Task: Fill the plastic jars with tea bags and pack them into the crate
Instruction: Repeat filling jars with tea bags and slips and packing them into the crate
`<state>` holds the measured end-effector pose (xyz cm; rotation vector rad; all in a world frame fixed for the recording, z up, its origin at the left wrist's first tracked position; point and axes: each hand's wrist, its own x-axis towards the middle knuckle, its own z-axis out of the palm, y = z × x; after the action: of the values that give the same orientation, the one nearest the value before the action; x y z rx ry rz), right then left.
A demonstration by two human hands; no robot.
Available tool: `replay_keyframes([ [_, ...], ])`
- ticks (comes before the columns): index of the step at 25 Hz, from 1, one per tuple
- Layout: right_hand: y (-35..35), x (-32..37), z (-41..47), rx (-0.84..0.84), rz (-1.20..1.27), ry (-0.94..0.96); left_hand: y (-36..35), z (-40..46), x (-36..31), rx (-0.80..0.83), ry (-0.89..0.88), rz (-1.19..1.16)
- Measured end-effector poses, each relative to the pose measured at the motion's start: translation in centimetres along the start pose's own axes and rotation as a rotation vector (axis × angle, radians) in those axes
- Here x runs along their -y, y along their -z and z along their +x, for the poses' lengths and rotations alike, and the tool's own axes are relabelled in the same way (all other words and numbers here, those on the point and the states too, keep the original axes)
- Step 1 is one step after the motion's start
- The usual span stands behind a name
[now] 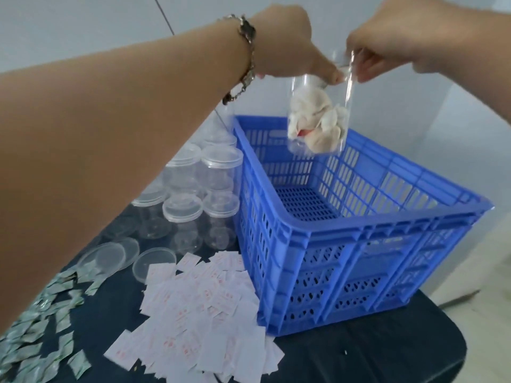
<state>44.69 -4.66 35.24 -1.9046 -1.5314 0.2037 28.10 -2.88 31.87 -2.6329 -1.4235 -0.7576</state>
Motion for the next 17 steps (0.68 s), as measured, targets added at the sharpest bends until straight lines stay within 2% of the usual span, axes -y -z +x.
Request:
replay_keyframes([
  [3,-3.2,-2.5,-0.1,0.048,0.01,-0.01,-2.7,1.9,-0.5,0.128,-0.068,0.199],
  [7,-5.9,-4.6,1.0,0.179,-0.046,-0.041,-5.9,3.4,0.3,0.277,-0.171,0.279],
  [12,-11.3,-7.2,1.6,0.514,-0.153,-0.088,-11.4,3.0,1.3,0.724,-0.23,0.364],
  [16,-17.7,-8.4,2.5,0.766,-0.207,-0.169,-16.2,2.8,2.2,1.164,-0.136,0.513],
  [17,-19.0,-8.5,3.0,0.84,-0.232,-0.168,-16.5,2.9,2.3,1.223,-0.118,0.543],
])
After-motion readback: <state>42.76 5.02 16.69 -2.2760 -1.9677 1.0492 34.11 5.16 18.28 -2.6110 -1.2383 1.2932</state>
